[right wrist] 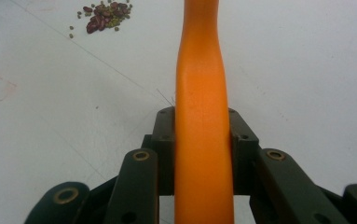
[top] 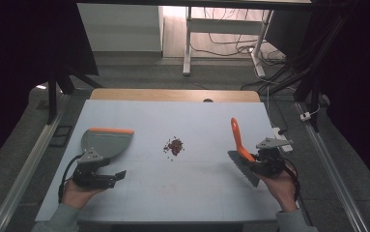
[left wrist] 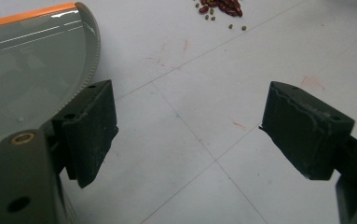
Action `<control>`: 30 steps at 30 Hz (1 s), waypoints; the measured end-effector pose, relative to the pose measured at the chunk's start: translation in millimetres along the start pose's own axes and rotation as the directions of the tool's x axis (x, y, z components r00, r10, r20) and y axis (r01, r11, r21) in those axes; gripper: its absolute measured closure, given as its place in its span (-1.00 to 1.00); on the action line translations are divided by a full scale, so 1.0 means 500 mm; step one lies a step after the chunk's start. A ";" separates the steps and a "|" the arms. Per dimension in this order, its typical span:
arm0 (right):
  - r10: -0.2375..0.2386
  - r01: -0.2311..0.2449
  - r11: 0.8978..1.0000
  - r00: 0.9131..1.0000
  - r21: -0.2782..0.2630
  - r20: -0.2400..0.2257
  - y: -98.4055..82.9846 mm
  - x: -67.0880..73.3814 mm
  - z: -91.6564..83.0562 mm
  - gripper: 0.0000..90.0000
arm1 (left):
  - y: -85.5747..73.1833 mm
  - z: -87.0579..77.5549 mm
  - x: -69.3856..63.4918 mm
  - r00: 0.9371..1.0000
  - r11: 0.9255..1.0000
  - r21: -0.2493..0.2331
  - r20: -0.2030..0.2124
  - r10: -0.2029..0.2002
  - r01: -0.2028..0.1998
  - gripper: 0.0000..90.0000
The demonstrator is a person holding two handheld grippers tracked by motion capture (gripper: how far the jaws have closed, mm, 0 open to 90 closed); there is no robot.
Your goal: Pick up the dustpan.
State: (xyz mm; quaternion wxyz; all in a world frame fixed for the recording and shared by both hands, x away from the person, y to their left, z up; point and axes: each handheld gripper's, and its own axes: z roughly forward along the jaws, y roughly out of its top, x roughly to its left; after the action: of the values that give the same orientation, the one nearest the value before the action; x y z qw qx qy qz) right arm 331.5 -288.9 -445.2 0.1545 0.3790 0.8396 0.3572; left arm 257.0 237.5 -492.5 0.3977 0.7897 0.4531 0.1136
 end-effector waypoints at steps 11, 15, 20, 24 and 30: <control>-0.006 0.006 1.000 1.000 -0.016 0.013 0.000 0.001 -0.004 0.56 | 0.001 0.007 -0.007 1.000 1.000 0.008 0.022 -0.002 0.002 -0.57; -0.008 0.008 1.000 1.000 -0.025 0.015 0.000 0.002 -0.005 0.56 | 0.002 0.007 -0.009 1.000 1.000 0.007 0.021 0.002 -0.002 -0.56; -0.018 0.019 0.999 1.000 -0.028 0.021 0.001 0.006 -0.005 0.56 | 0.006 0.008 -0.012 1.000 1.000 0.013 0.024 0.007 -0.007 -0.56; -0.024 0.024 0.999 1.000 -0.036 0.019 0.004 0.007 -0.006 0.56 | 0.011 0.002 -0.018 1.000 1.000 0.016 0.010 0.007 -0.007 -0.55; -0.027 0.027 0.998 1.000 -0.060 0.005 0.010 0.004 -0.015 0.56 | 0.029 -0.013 -0.028 0.999 1.000 0.009 -0.031 -0.009 0.010 -0.54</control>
State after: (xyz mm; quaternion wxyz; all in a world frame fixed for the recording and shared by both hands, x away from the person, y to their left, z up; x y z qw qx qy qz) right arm 328.9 -288.3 -436.3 0.1725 0.3636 0.8332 0.3792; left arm 254.5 225.8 -475.2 0.3875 0.7875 0.4635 0.1218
